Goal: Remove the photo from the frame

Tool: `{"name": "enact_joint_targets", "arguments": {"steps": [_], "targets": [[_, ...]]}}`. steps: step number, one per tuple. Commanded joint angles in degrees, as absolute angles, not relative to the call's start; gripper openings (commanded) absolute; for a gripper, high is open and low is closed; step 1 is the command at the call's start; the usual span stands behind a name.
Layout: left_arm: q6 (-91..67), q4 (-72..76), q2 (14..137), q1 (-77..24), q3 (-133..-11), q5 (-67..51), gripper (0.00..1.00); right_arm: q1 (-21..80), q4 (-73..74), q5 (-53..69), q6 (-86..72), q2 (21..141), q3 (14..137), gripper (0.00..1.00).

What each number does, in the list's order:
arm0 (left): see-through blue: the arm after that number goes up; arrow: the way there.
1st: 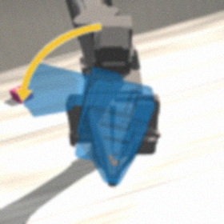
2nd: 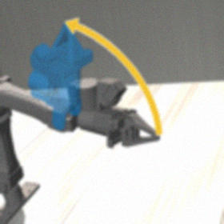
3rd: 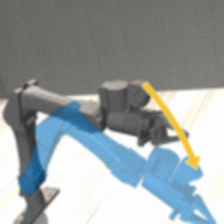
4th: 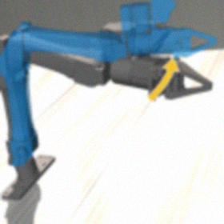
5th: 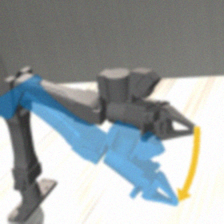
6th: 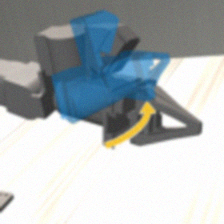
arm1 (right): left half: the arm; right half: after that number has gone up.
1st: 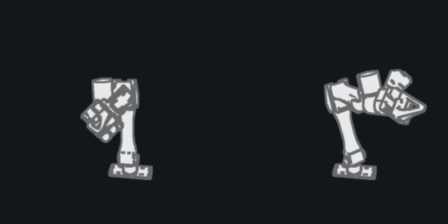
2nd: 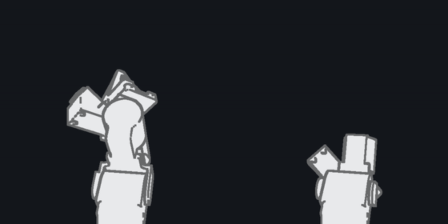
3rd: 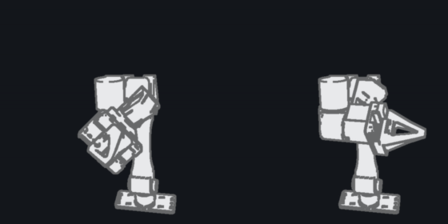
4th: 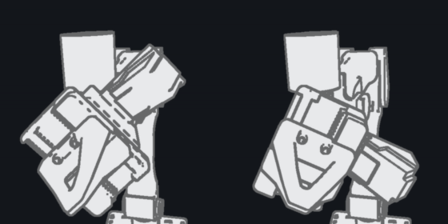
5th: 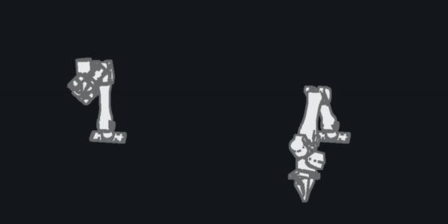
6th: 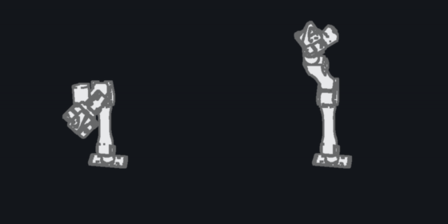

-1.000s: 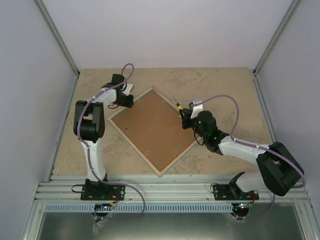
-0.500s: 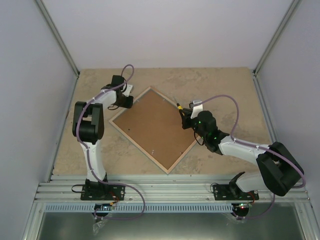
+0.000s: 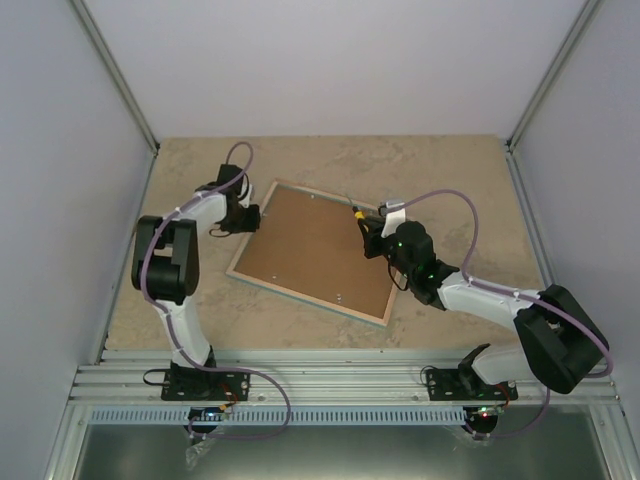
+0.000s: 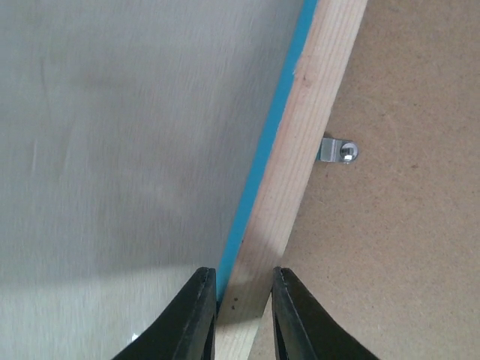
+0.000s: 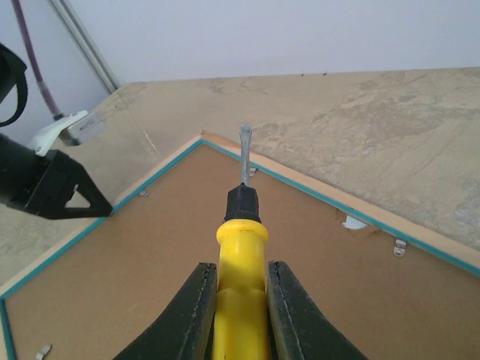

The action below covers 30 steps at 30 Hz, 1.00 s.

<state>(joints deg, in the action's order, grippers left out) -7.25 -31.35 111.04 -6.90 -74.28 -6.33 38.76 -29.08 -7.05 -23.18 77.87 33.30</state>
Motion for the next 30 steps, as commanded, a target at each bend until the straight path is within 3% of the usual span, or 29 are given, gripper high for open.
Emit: {"name": "enact_joint_targets", "arguments": {"steps": [1, 9, 30], "targets": [[-15.9, -33.9, 106.6, -6.9, -67.8, -6.7, 0.21, 38.9, -29.6, -6.4, -23.4, 76.5, 34.3, 0.01], [-20.5, -32.0, 102.5, -9.9, -61.3, -9.2, 0.23, 39.0, -27.9, -5.0, -23.6, 77.8, 35.9, 0.01], [-24.2, -35.6, 94.8, -18.9, -61.4, -10.5, 0.33, 38.9, -25.2, 1.5, -22.3, 80.3, 39.4, 0.01]]}}
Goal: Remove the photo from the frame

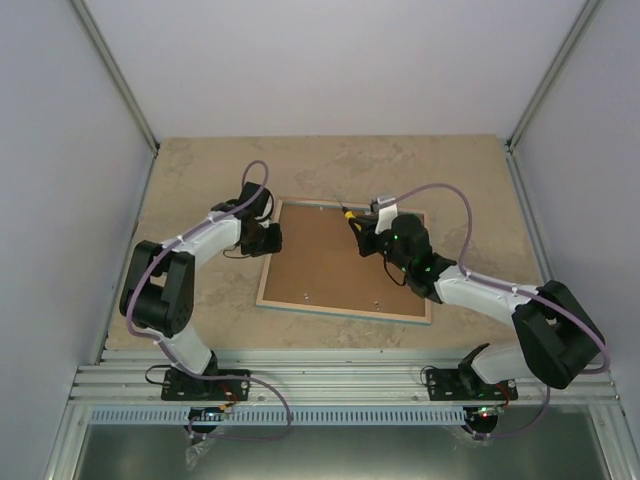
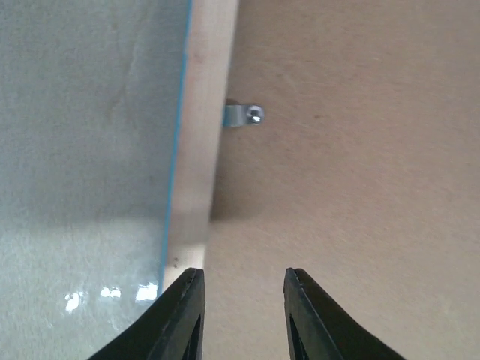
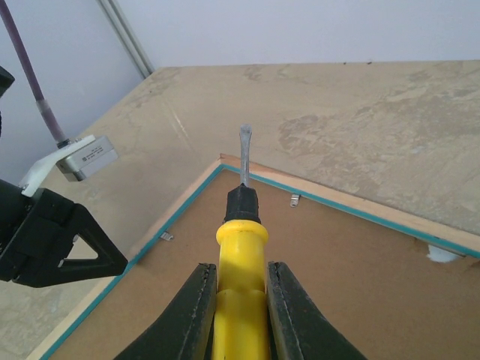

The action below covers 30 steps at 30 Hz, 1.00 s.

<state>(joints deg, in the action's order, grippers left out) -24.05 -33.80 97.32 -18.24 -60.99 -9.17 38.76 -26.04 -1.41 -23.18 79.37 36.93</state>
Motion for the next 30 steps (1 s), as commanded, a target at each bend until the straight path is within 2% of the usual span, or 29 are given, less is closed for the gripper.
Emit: {"name": "enact_joint_targets", "arguments": {"steps": [1, 8, 13, 23, 30], "targets": [[-24.0, -36.1, 94.4, -18.8, -61.6, -9.7, 0.34, 38.9, -25.1, 2.1, -22.1, 80.5, 39.7, 0.00], [-20.5, -40.8, 95.5, -18.3, -65.9, -0.3, 0.46, 39.0, -23.9, 5.5, -20.2, 83.5, 42.0, 0.01], [-18.3, -40.2, 99.6, -18.1, -67.4, -2.6, 0.46, 39.9, -22.4, 8.8, -19.5, 86.3, 44.2, 0.01], [-16.6, -37.5, 103.5, -18.1, -66.7, -6.0, 0.41, 44.0, -18.7, 11.3, -19.0, 92.5, 48.5, 0.00], [-16.2, -37.2, 104.4, -18.1, -65.7, -6.7, 0.31, 45.0, -17.1, 12.6, -19.1, 96.9, 51.5, 0.01]]}}
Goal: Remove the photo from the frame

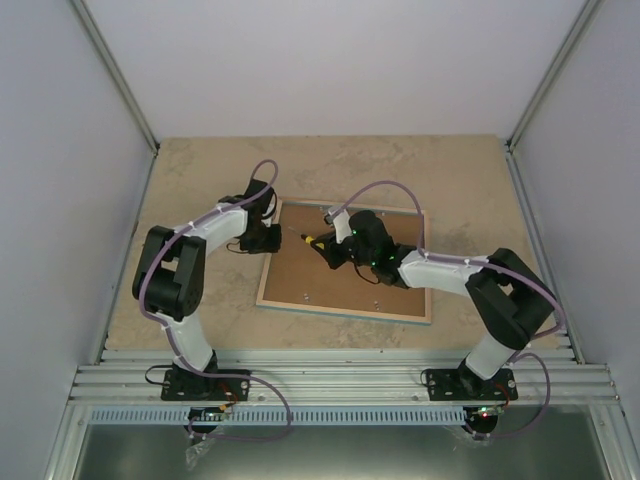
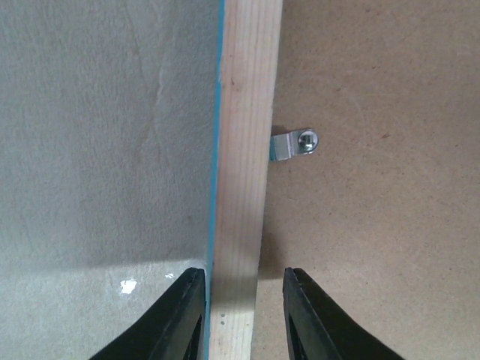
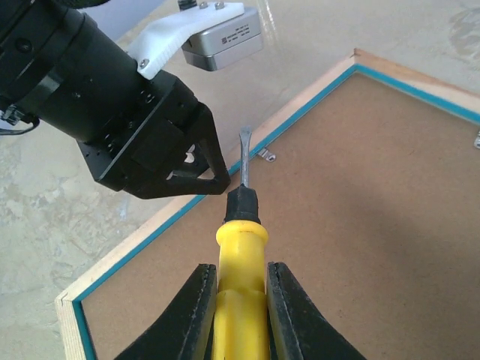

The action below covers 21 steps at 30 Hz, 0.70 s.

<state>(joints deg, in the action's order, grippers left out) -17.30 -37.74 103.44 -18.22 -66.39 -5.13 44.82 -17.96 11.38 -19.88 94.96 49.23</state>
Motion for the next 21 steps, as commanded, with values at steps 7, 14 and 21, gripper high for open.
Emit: {"name": "enact_joint_targets", "arguments": {"steps": [7, 14, 21], "targets": [[-16.1, -37.1, 105.3, -18.6, -65.6, -8.6, 0.19, 45.0, -15.3, 11.6, -19.2, 99.5, 52.9, 0.00], [-16.3, -36.2, 104.5, -19.8, -65.0, -10.9, 0.10, 45.0, -12.5, 11.1, -19.2, 102.9, 55.9, 0.00], [-17.0, -35.5, 104.5, -21.1, -64.7, -11.9, 0.08, 44.9, -9.1, 9.7, -18.8, 107.0, 59.9, 0.01]]}}
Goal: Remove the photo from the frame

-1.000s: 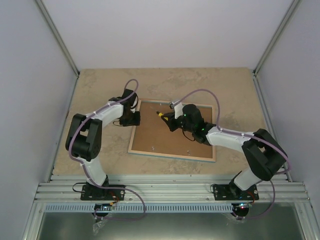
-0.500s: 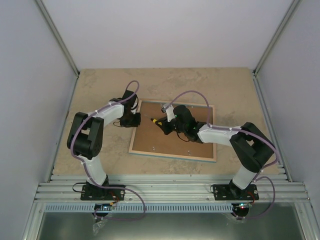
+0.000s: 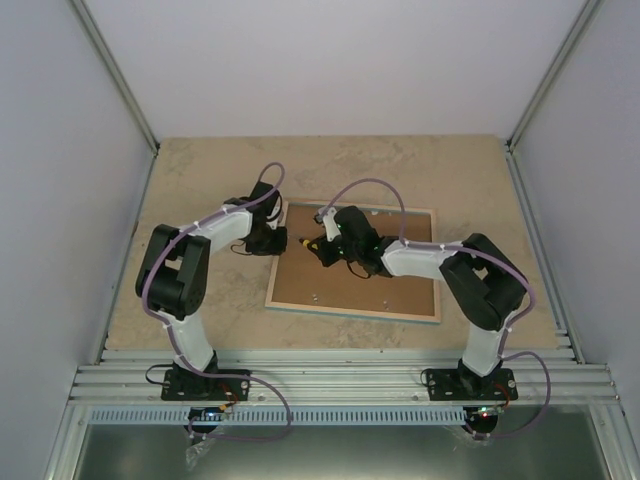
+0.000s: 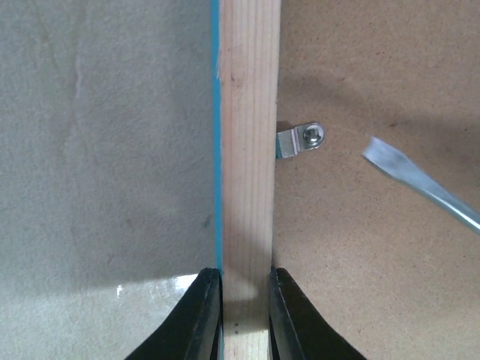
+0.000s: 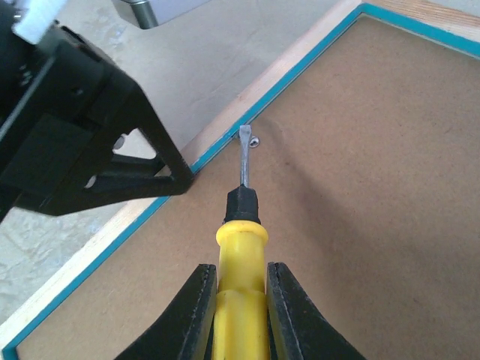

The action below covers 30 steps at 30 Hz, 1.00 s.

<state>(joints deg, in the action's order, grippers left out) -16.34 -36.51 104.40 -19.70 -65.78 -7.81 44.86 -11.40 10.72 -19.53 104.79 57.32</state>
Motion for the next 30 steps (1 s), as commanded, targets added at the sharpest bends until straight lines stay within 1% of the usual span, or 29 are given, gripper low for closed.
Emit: {"name": "enact_joint_targets", "arguments": {"steps": [1, 19, 30], "targets": [[-17.2, -35.4, 104.5, -21.2, -64.6, -11.7, 0.08, 44.9, -8.8, 9.5, -18.9, 107.3, 60.2, 0.00], [-17.4, -35.1, 104.4, -21.7, -64.5, -11.7, 0.07, 44.6, -6.3, 10.0, -18.4, 111.9, 65.1, 0.01], [-17.5, -35.3, 104.6, -21.7, -64.8, -10.9, 0.07, 44.6, -2.8, 14.2, -16.6, 113.3, 67.4, 0.01]]}}
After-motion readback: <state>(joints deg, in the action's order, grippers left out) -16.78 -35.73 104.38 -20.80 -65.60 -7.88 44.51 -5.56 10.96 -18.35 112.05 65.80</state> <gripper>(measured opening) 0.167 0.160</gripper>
